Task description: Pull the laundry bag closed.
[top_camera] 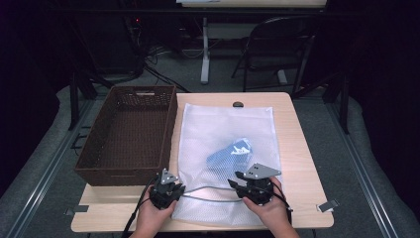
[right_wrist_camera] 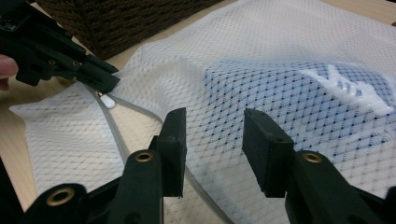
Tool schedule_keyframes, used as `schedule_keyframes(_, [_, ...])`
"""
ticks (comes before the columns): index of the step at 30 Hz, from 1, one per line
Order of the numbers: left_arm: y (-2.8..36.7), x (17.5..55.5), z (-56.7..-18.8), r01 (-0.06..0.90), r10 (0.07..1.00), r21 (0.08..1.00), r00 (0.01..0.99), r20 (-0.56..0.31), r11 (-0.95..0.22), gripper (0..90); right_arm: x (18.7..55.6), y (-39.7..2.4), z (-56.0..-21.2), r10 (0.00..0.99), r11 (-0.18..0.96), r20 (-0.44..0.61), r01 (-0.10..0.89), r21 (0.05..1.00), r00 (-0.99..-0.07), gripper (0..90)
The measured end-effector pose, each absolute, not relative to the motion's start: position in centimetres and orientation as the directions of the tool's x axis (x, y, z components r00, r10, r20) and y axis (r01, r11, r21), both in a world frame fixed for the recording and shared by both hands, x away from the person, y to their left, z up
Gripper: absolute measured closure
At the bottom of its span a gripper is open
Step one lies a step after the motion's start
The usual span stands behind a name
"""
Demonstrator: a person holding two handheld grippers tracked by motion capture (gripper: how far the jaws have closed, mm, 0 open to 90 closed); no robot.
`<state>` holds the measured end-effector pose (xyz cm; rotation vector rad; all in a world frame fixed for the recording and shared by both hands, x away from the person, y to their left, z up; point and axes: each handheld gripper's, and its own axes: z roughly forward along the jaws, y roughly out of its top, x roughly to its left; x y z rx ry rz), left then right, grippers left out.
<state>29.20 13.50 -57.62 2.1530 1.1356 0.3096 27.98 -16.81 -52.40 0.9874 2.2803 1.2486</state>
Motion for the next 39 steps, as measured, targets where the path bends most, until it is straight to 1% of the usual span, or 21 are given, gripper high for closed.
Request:
schedule_keyframes(4, [13.5,29.2,-57.3,0.630,0.793,0.666,0.602,-0.094,-0.399,86.6,28.0,-16.2,-52.4,0.698,0.386,0.026,0.406,0.829,-0.716,61.3])
schedule_keyframes(7, [13.6,29.2,-56.7,0.613,0.781,0.679,0.618,-0.094,-0.403,87.3,27.9,-15.8,-52.4,0.680,0.409,0.021,0.403,0.819,-0.733,61.4])
schedule_keyframes(9, [13.5,29.1,-56.2,0.604,0.777,0.688,0.623,-0.093,-0.402,87.5,27.9,-15.3,-52.3,0.671,0.426,0.004,0.390,0.816,-0.742,58.4])
schedule_keyframes(11, [13.3,29.0,-55.8,0.600,0.768,0.692,0.632,-0.103,-0.401,87.5,27.8,-15.0,-52.2,0.668,0.425,0.009,0.391,0.816,-0.744,59.0])
schedule_keyframes(13, [13.2,29.0,-55.2,0.581,0.757,0.703,0.647,-0.092,-0.410,87.5,27.8,-14.6,-52.1,0.655,0.427,0.020,0.392,0.815,-0.755,59.6])
schedule_keyframes(14, [13.2,29.0,-54.8,0.577,0.755,0.708,0.649,-0.093,-0.408,87.5,27.8,-14.3,-52.0,0.648,0.434,0.019,0.389,0.813,-0.762,62.9])
schedule_keyframes(17, [13.0,29.3,-53.9,0.564,0.741,0.712,0.666,-0.091,-0.419,87.5,28.1,-13.6,-51.9,0.617,0.433,0.071,0.413,0.801,-0.784,70.5])
schedule_keyframes(20, [12.7,29.4,-53.2,0.551,0.734,0.727,0.672,-0.095,-0.410,87.6,28.5,-12.7,-52.0,0.590,0.440,0.103,0.426,0.790,-0.801,73.3])
schedule_keyframes(22, [12.6,29.5,-52.8,0.547,0.728,0.731,0.678,-0.101,-0.408,87.6,28.6,-12.2,-52.1,0.577,0.454,0.108,0.429,0.781,-0.809,73.4])
schedule_keyframes(28, [12.3,29.7,-52.4,0.537,0.715,0.743,0.690,-0.116,-0.398,87.8,29.3,-10.8,-52.6,0.558,0.445,0.152,0.448,0.775,-0.816,73.8])
schedule_keyframes(30, [12.3,29.7,-52.4,0.531,0.709,0.743,0.697,-0.109,-0.408,87.8,29.5,-10.4,-52.7,0.548,0.451,0.159,0.450,0.771,-0.821,73.5])
schedule_keyframes(37, [12.2,29.5,-52.2,0.526,0.690,0.756,0.711,-0.138,-0.390,87.9,29.6,-9.6,-53.7,0.531,0.426,0.203,0.466,0.775,-0.823,70.6])
schedule_keyframes(39, [11.9,29.4,-52.1,0.514,0.685,0.764,0.716,-0.132,-0.390,87.9,29.6,-9.4,-54.1,0.523,0.443,0.194,0.459,0.770,-0.830,69.3])
